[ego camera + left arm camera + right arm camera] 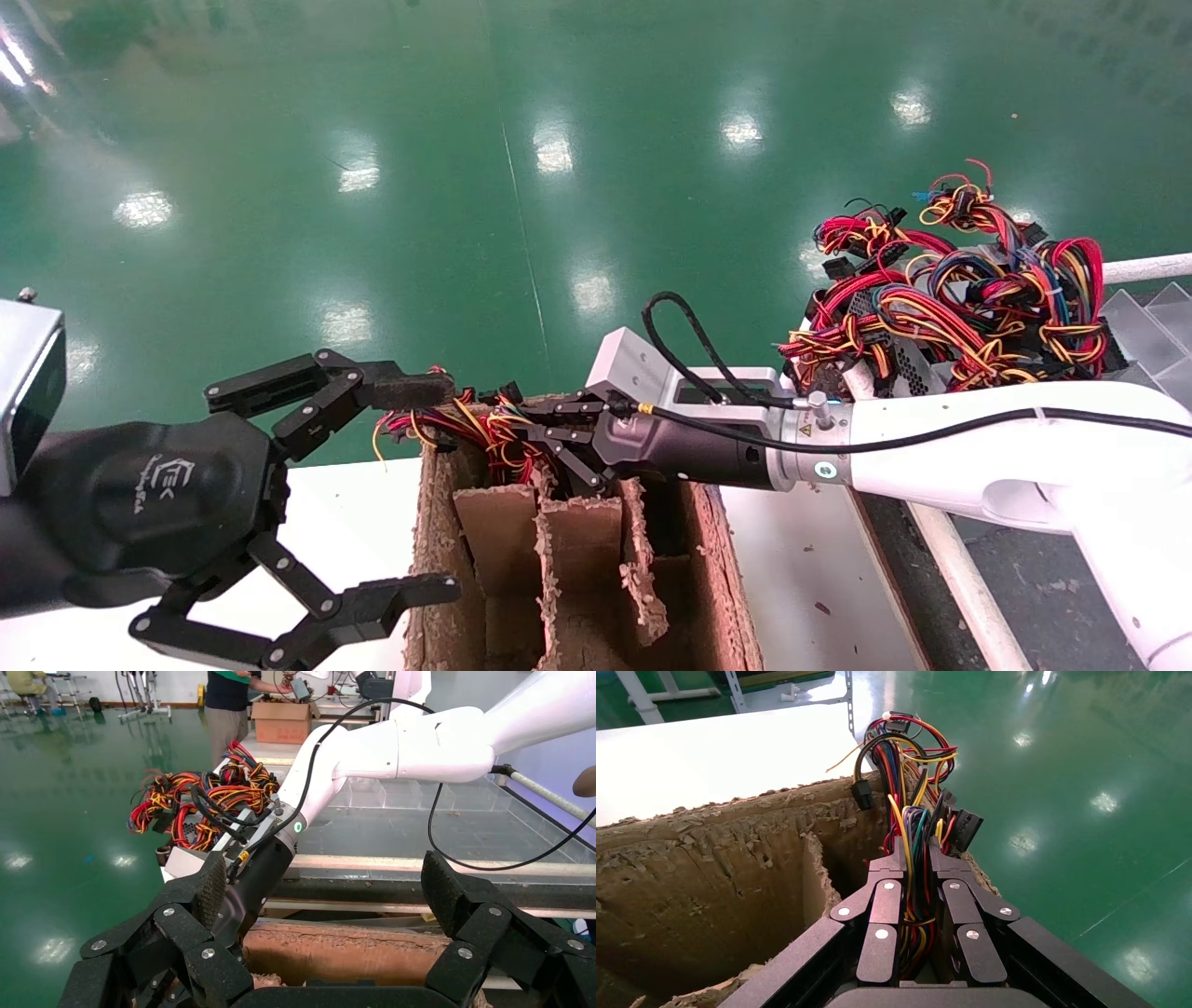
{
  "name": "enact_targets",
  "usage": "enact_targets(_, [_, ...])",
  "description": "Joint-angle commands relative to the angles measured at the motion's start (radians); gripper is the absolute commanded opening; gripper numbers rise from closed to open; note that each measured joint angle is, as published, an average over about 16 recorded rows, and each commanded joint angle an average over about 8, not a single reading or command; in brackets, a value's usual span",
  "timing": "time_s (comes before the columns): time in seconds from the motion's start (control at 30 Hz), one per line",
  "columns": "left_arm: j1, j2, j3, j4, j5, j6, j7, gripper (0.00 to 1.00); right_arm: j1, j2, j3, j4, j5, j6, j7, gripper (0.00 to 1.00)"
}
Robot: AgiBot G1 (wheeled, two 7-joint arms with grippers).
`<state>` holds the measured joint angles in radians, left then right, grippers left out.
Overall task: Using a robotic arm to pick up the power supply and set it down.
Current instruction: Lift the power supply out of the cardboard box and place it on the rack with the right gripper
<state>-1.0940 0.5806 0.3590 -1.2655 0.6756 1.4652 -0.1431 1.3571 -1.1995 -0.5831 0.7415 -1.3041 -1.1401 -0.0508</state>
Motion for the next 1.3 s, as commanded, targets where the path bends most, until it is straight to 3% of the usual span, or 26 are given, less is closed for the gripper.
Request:
enact_targets(0.03, [0.000, 0.000, 0.000, 0.000, 0.000, 0.000, 0.000, 1.00, -0.004, 0.001, -0.001, 0.007, -0.002, 0.004, 0.004, 0.00])
enact_targets(0.33, [0.000, 0.000, 0.000, 0.000, 0.000, 0.000, 0.000, 1.00, -0.015, 0.053, 0.044, 0.066, 0.074, -0.038, 0.021, 0.00])
enact_targets(0.77, [0.000, 0.000, 0.000, 0.000, 0.000, 0.000, 0.000, 1.00, 0.020, 0.210, 0.174, 0.211, 0.248, -0.104, 0.099, 0.00])
enact_targets(1.03, [0.000, 0.000, 0.000, 0.000, 0.000, 0.000, 0.000, 1.00, 0.130, 0.325, 0.255, 0.249, 0.313, -0.096, 0.177, 0.00])
enact_targets(1.3, [0.000, 0.000, 0.000, 0.000, 0.000, 0.000, 0.000, 1.00, 0.278, 0.463, 0.309, 0.228, 0.287, -0.053, 0.233, 0.00])
